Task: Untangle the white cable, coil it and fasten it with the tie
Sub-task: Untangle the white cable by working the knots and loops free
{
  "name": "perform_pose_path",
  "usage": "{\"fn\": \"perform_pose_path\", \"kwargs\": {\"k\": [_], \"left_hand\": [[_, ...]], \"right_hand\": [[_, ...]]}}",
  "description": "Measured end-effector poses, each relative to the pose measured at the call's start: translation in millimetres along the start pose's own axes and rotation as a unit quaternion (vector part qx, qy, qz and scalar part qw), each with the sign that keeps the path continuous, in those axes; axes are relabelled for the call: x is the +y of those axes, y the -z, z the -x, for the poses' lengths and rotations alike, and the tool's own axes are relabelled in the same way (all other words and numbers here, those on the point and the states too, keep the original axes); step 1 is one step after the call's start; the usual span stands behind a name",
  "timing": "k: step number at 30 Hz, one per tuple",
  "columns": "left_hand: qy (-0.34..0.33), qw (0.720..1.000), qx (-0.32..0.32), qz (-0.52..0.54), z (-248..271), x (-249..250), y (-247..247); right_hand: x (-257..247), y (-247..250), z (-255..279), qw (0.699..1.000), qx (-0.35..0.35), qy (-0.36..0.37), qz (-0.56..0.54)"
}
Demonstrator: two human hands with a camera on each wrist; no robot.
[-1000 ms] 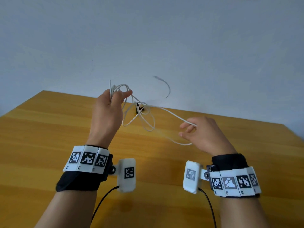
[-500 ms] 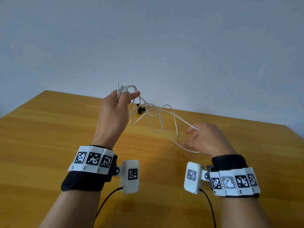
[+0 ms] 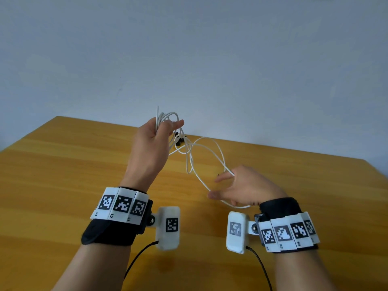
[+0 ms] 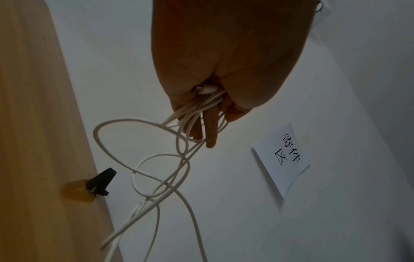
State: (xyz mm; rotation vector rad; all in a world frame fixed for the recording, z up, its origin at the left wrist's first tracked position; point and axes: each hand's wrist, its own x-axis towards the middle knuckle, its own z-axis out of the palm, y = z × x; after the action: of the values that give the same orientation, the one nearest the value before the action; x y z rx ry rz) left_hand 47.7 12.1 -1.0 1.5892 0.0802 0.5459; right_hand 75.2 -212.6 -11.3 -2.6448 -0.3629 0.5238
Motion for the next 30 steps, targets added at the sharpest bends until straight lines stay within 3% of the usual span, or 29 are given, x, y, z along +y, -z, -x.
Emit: {"fn": "perform_pose_path", "kwargs": {"k": [5, 15, 18, 20, 23, 26, 27, 30], "left_hand": [[-0.001, 1.0, -0.004, -0.002, 0, 0, -1], [0.005, 1.0, -0.002, -0.009, -2, -4, 0], [0.008, 1.0, 0.004, -0.014, -2, -4, 1], [0.012, 1.0, 0.012, -0.018, -2, -5, 1], [0.016, 0.999, 0.02, -0.032, -2, -5, 2], [0.026, 0.998, 0.032, -0.043, -2, -6, 2], [0.028, 0.998, 0.037, -0.049, -2, -5, 2], [0.027, 0.997, 0.042, -0.054, -3, -7, 3]], "right_hand": [[0, -13, -8, 1.0, -0.011, -0.014, -0.004], [6, -17, -18, 0.998, 0.053, 0.005, 0.023], [6, -8, -14, 0.997, 0.061, 0.036, -0.032], [8, 1, -12, 0.986, 0.074, 0.07, -0.131], [10, 8, -12, 0.919, 0.111, 0.147, -0.349], [5, 12, -11, 0.795, 0.089, 0.202, -0.565], [3, 14, -10, 0.766, 0.084, 0.209, -0.602], [2, 17, -8, 0.722, 0.098, 0.206, -0.653]]}}
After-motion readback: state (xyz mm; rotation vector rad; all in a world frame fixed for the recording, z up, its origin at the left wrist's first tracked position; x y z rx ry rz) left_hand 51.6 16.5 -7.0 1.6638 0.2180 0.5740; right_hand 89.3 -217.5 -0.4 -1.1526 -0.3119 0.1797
